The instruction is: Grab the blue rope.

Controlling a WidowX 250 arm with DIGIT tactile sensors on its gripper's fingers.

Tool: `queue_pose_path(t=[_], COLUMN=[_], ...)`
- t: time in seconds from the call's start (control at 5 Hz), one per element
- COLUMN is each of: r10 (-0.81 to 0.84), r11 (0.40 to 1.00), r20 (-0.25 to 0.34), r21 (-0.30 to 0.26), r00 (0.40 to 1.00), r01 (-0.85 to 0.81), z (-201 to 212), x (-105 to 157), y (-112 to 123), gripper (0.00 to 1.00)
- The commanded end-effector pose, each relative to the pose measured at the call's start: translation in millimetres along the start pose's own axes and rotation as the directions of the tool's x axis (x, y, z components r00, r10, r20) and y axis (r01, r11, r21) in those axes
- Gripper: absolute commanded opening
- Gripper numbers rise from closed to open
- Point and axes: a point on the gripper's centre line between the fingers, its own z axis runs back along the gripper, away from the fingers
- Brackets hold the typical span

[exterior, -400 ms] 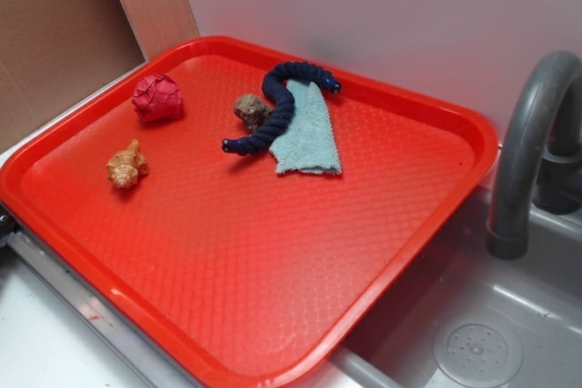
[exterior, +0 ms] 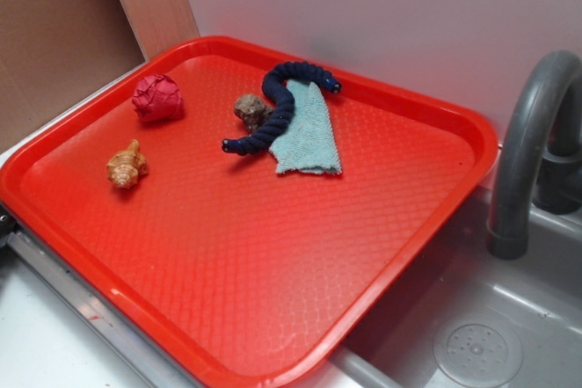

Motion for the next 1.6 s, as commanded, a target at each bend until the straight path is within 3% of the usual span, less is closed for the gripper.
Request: queue_pose_path(t=[0.0,0.6,0.8,1.2,1.4], r10=[0.048,0.122,0.115,0.067,0.08], r11=[0.996,0.992,0.991,0.997,0.993], r20=[0.048,0.065,0.04,-0.061,-0.098], r21=[-0.076,-0.032,-0.073,-0.038,-0.074], r00=[0.998,0.99,0.993,0.996,0.992], r01=[-0.044,-0.121,-0.112,-0.069,-0.088], z=[-18.0,-78.3,-99.8,-166.2,-186.3], x=[47.4,125.5,139.1,137.6,137.8], y=[-40.9,-91.8,-103.6,-117.1,-113.6], gripper=[1.0,1.0,1.0,1.0,1.0])
